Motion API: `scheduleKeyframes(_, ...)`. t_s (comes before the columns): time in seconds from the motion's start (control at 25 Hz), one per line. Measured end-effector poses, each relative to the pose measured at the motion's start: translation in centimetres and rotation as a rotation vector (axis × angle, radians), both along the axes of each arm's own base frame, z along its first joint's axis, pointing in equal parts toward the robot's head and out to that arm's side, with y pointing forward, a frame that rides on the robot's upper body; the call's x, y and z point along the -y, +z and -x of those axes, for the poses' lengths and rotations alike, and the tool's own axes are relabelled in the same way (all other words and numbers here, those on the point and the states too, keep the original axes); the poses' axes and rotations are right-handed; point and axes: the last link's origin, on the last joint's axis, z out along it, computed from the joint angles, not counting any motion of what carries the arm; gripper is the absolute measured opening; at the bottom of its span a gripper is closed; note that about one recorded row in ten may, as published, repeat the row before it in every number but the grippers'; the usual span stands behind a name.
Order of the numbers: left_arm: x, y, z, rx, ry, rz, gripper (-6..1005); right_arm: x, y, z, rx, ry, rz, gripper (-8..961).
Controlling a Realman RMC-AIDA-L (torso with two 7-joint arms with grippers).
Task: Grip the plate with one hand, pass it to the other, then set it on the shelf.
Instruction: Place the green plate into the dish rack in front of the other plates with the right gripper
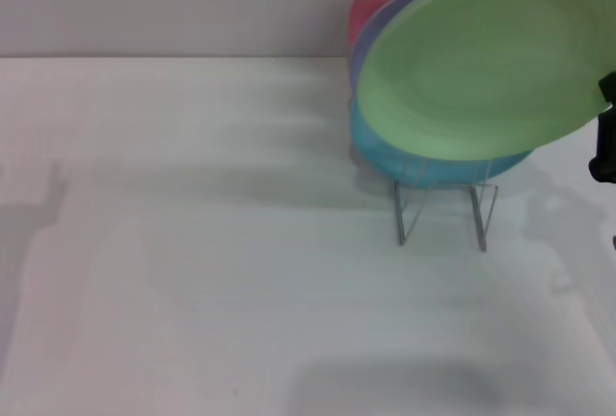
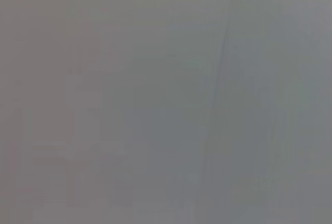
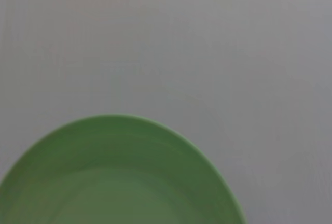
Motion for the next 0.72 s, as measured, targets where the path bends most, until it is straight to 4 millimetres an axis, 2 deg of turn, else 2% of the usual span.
scheduleKeyframes(0.36,-0.50,-0.26,-0.63,-0.007,-0.027,0.016,806,-0.54,0.21,-0.41,0.041,-0.014,-0.001,27)
scheduleKeyframes(0.72,-0.65,-0.44,-1.03,-0.007,-0.050,0.030,806,-0.16,0.07,-0.88,0.050,-0.032,0.009,28)
